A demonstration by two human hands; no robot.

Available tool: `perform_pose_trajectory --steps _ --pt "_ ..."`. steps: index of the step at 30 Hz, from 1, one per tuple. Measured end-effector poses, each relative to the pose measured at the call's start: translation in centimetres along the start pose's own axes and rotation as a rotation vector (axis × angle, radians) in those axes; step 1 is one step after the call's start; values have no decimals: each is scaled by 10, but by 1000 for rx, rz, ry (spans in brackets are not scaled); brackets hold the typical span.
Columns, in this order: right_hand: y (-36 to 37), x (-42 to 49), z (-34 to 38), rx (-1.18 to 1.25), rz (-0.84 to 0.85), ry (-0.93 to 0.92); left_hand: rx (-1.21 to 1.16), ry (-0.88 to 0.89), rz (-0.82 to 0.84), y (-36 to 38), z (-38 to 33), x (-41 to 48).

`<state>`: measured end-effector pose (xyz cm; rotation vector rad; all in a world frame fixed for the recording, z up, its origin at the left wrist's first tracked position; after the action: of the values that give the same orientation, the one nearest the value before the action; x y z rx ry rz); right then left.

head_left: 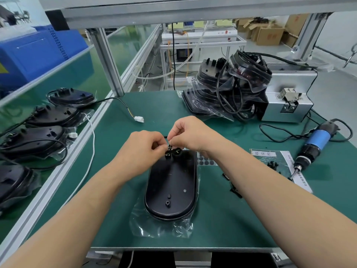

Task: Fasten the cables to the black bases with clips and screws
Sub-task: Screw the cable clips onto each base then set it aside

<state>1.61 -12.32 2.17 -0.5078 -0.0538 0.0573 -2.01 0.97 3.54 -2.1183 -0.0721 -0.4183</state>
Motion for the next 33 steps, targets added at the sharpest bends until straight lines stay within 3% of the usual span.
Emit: perform_pose_trajectory --steps 4,11,15,25,28,33 --pt "3 1 2 -41 12 6 -99 -40 88 1 3 -5" --pt "1 4 21 -212 148 -15 -19 126 28 -4 -14 -7" --pt "0 4 26 -254 178 -35 -15 129 1 -5 -15 -7" --pt "7 1 20 -221 142 -49 -19 104 -50 -4 -8 -8" --pt "2 -3 13 -93 183 -43 -31 58 -68 -3 0 -8" --pt "5 -15 -4 13 154 -110 38 4 28 9 10 -7"
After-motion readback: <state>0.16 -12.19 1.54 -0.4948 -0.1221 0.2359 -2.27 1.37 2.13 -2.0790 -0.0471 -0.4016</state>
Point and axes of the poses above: each hand's wrist, its own x-axis towards the middle knuckle, its own y-axis out of the palm, z = x × y, the point moved 7 cm from there along x, towards the middle knuckle, and after that the axes turned 12 degrees about -z, right-handed, at the moved point
